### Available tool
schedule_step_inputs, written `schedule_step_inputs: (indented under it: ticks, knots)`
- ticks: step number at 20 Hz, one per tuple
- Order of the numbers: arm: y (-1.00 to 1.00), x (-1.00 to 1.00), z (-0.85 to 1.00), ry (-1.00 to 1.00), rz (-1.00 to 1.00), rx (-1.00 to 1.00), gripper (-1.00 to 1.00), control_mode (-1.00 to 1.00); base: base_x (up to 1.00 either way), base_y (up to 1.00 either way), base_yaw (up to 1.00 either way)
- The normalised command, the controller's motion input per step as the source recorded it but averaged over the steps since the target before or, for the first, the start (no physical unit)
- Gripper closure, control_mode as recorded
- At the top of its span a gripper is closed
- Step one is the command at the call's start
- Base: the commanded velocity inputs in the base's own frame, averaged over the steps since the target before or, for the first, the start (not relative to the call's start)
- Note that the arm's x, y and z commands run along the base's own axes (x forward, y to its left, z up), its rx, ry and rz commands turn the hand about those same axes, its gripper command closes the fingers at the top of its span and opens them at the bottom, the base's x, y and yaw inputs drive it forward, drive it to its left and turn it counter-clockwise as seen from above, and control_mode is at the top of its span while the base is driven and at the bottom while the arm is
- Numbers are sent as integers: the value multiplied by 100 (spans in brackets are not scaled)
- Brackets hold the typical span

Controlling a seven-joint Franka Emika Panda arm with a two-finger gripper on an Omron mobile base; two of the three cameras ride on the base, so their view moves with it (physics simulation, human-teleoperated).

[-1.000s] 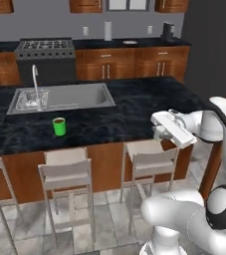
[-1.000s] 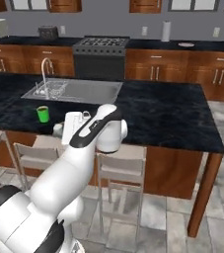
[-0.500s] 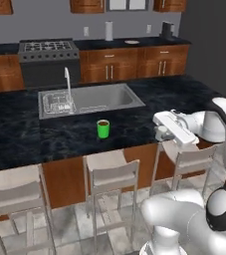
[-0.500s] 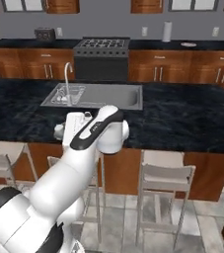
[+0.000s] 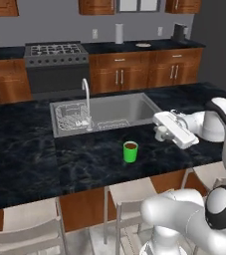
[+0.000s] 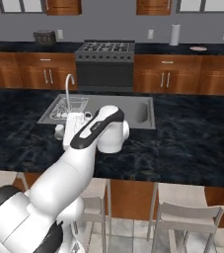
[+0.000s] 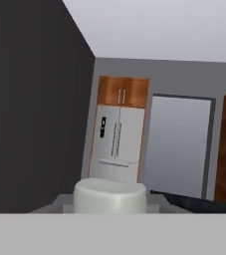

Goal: Pick up the marshmallow and place it in the cup of hot chocolate on the dining counter.

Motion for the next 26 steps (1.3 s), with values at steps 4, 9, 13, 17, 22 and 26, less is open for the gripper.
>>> schedule_step_inputs:
  ticks: [4, 9, 13, 17, 22, 26]
  knots:
    - [0, 0, 0, 0, 0, 0, 100, 100, 85, 5, 0]
    - [0, 0, 0, 0, 0, 0, 100, 100, 65, 22, 9]
    - [0, 0, 0, 0, 0, 0, 100, 100, 51, 24, 15]
    - [0, 0, 0, 0, 0, 0, 100, 100, 57, 36, 4]
    - [0, 0, 0, 0, 0, 0, 100, 100, 57, 20, 22]
    - [0, 0, 0, 0, 0, 0, 100, 100, 47, 0, 39]
